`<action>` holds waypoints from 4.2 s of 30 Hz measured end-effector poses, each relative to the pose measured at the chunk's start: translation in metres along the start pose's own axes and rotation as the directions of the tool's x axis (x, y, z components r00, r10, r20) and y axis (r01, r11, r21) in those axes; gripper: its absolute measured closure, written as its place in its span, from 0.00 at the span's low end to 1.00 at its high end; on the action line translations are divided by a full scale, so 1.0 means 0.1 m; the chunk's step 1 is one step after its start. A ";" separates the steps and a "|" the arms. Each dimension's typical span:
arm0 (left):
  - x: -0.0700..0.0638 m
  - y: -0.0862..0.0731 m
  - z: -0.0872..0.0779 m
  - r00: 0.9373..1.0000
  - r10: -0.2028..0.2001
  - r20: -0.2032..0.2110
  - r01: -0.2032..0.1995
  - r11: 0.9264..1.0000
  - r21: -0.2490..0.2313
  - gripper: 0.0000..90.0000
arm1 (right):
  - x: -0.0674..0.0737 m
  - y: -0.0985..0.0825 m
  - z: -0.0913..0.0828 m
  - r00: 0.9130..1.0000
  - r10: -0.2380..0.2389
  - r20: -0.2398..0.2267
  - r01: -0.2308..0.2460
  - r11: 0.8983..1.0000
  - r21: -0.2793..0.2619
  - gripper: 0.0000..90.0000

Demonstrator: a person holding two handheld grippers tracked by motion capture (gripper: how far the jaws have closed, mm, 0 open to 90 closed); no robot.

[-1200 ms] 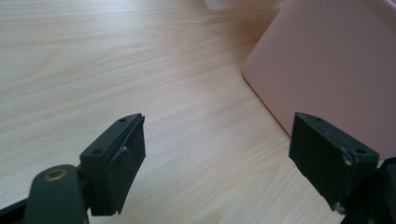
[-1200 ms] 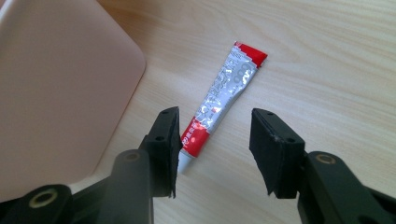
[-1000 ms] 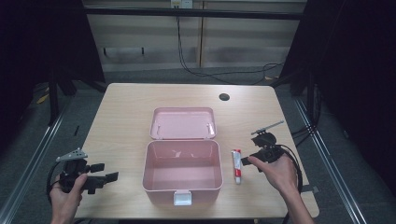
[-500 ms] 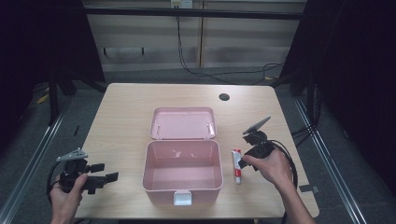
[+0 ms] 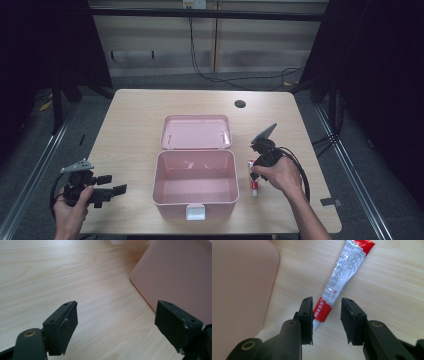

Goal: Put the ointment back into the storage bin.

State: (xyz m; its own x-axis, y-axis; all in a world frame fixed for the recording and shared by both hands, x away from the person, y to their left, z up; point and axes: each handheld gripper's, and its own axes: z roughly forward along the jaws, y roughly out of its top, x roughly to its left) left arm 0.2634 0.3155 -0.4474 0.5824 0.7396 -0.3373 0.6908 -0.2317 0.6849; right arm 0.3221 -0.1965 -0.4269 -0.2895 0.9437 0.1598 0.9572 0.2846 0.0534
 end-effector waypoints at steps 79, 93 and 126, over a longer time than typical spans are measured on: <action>0.00 0.00 0.00 1.000 -0.002 0.001 0.002 1.000 -0.002 0.21 | -0.04 0.04 0.12 0.993 -0.112 0.034 0.110 0.992 0.059 0.80; 0.00 0.00 0.00 1.000 -0.005 0.003 0.005 1.000 0.000 0.21 | -0.10 -0.05 -0.08 0.982 -0.187 0.031 0.186 0.982 0.029 0.80; 0.00 0.00 0.00 1.000 -0.003 0.004 0.003 1.000 0.001 0.21 | -0.05 -0.15 -0.43 0.947 -0.319 0.025 0.318 0.947 0.046 0.80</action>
State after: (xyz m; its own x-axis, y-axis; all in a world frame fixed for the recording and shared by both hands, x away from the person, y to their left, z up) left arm 0.2637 0.3159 -0.4474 0.5821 0.7380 -0.3414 0.6926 -0.2301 0.6836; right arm 0.3089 -0.2131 -0.3857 -0.5796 0.8075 0.1098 0.8147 0.5771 0.0564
